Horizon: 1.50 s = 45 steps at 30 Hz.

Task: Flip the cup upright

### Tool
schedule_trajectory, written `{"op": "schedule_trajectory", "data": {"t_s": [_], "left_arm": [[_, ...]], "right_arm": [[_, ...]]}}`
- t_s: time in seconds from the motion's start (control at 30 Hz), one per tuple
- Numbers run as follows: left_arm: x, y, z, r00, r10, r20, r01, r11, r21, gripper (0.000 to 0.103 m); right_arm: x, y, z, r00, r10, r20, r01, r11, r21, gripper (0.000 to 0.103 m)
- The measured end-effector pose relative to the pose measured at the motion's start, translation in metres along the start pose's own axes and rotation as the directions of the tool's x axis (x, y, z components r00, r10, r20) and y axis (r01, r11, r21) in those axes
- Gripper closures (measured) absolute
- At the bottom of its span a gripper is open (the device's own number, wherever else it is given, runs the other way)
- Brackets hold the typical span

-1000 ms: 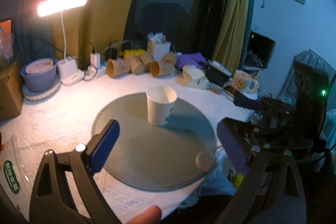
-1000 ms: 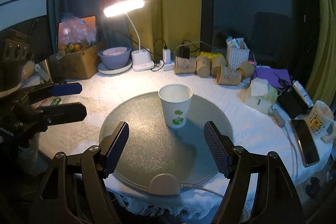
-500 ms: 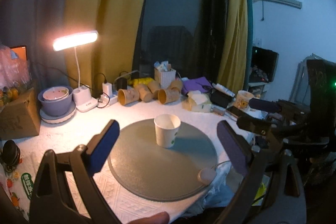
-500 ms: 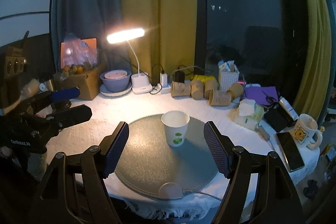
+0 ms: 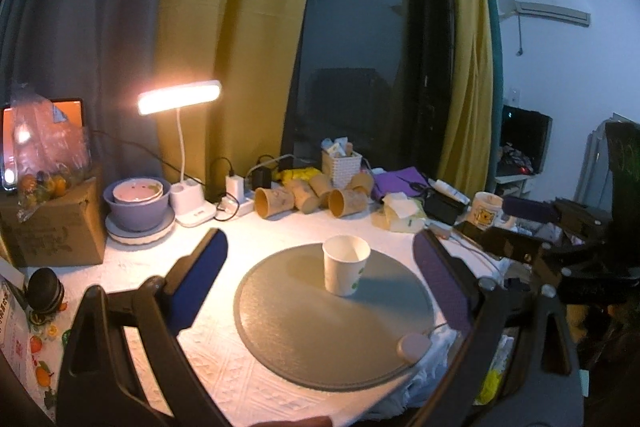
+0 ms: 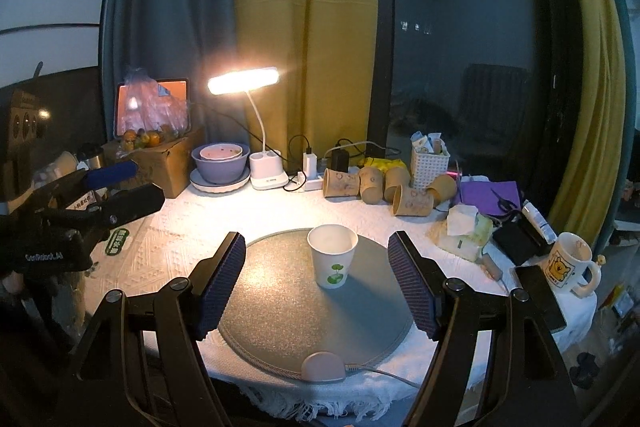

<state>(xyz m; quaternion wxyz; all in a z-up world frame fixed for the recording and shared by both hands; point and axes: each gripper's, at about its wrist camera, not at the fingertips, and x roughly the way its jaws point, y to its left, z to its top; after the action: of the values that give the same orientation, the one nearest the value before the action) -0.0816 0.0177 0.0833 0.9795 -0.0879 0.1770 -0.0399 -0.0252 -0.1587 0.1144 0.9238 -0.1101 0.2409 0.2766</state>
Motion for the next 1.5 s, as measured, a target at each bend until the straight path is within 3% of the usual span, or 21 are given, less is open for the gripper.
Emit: {"op": "schedule_trajectory", "data": {"t_s": [1.5], "left_arm": [[-0.0071, -0.0091, 0.0007, 1.000, 0.011, 0.000, -0.011, 1.000, 0.021, 0.008]], "right_arm": [[0.0007, 0.0021, -0.0003, 1.000, 0.003, -0.004, -0.003, 1.000, 0.002, 0.026]]}}
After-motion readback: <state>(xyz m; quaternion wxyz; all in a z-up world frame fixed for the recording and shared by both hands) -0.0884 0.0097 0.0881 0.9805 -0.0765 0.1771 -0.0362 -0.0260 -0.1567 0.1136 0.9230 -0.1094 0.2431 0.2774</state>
